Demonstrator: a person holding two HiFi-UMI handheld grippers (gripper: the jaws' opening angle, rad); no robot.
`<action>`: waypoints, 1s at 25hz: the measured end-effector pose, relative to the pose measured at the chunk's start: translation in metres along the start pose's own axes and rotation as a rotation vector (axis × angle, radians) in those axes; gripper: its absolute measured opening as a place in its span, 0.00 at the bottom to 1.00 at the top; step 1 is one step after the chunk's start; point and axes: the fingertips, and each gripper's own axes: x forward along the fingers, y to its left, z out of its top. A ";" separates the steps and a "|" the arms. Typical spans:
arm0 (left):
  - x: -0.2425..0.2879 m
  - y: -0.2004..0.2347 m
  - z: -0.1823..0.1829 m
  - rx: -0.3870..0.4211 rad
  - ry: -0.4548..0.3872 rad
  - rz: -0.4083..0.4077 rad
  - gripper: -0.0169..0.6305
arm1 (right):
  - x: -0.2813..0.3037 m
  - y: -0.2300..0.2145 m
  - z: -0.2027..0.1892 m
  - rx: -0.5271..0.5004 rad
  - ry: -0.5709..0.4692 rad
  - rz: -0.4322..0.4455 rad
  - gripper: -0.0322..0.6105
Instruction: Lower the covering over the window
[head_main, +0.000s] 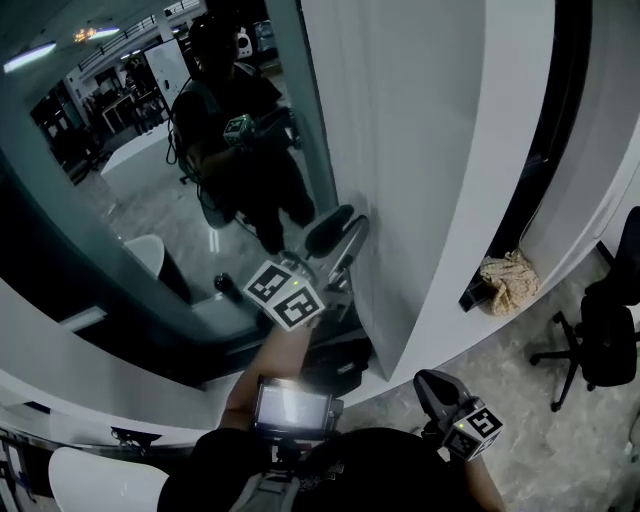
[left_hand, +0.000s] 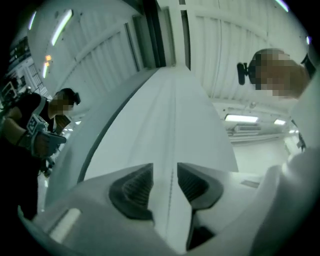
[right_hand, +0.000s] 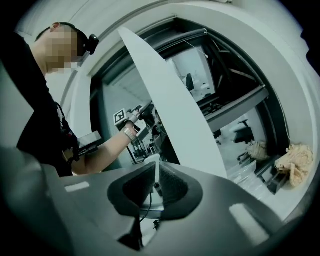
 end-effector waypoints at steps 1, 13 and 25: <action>0.008 -0.004 0.009 0.004 -0.025 -0.024 0.25 | -0.003 -0.002 0.003 -0.003 -0.005 -0.007 0.10; 0.025 -0.023 0.008 0.049 -0.014 -0.056 0.04 | 0.010 -0.026 0.008 -0.016 0.022 0.011 0.09; -0.066 -0.048 -0.131 0.078 0.328 0.109 0.04 | 0.020 -0.012 0.027 0.064 -0.026 0.154 0.09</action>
